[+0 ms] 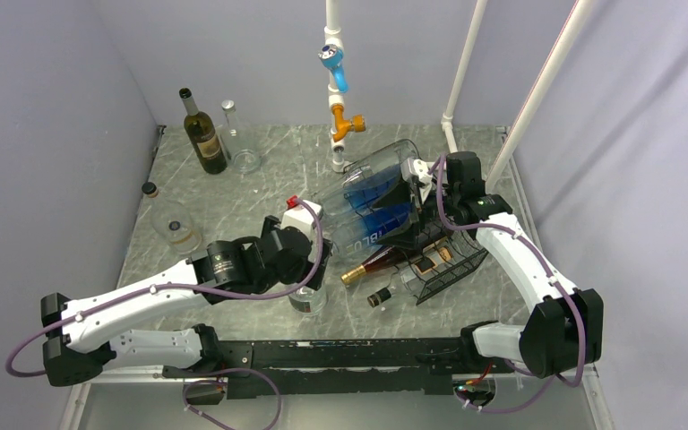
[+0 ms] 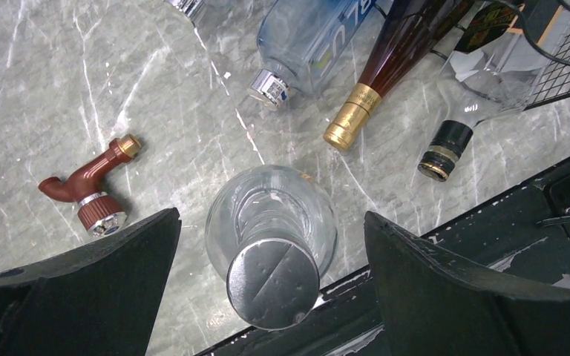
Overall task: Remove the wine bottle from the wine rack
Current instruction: Pick up the wine bottle from the center of the board.
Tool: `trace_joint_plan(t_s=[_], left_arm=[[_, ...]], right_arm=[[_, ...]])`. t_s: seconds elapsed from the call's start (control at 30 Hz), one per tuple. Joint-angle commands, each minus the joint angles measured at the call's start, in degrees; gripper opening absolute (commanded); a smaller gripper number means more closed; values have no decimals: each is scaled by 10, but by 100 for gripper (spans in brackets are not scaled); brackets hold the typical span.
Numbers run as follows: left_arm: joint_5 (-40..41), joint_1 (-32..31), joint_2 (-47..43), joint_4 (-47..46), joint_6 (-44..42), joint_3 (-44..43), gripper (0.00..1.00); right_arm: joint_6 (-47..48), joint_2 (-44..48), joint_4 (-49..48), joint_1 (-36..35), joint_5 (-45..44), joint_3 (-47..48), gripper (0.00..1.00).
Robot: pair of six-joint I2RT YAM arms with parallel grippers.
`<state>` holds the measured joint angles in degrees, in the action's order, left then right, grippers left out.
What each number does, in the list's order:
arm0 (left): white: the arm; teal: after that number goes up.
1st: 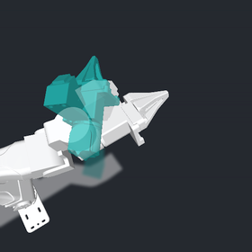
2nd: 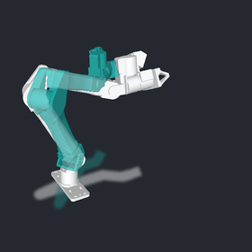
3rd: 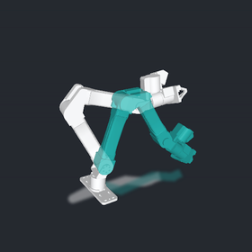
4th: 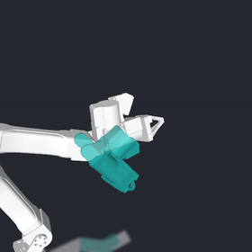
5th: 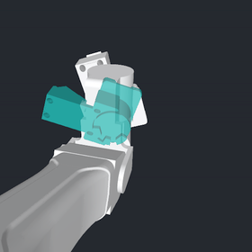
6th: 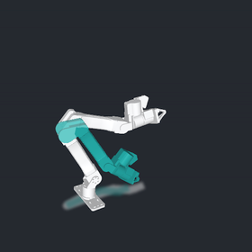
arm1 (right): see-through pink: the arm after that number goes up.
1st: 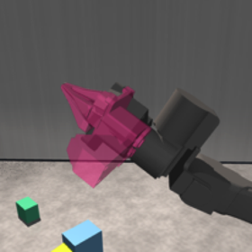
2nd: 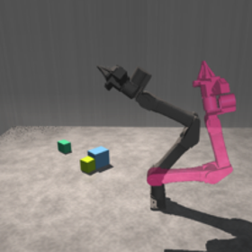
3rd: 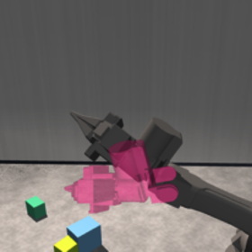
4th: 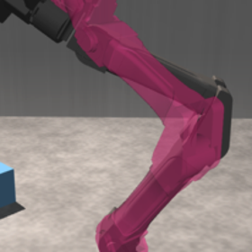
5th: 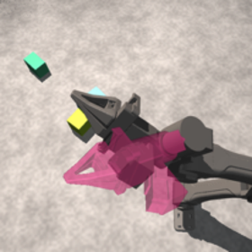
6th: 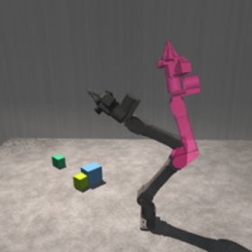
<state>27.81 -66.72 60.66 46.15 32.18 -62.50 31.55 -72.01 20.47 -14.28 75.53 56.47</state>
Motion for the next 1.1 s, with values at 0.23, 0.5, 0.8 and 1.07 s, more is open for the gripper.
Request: trace_joint_plan(t_s=[0.23,0.5,0.8,1.07], left_arm=[[10,-3,13,-8,-4,2,95],[14,-3,22,9,7,-9,89],[6,-3,35,36,22,-31,76],[-6,-3,40,47,27,-40,66]], right_arm=[[24,-6,8,3,19,0,100],[25,-6,8,4,19,0,100],[25,-7,8,3,19,0,100],[25,-7,8,3,18,1,100]])
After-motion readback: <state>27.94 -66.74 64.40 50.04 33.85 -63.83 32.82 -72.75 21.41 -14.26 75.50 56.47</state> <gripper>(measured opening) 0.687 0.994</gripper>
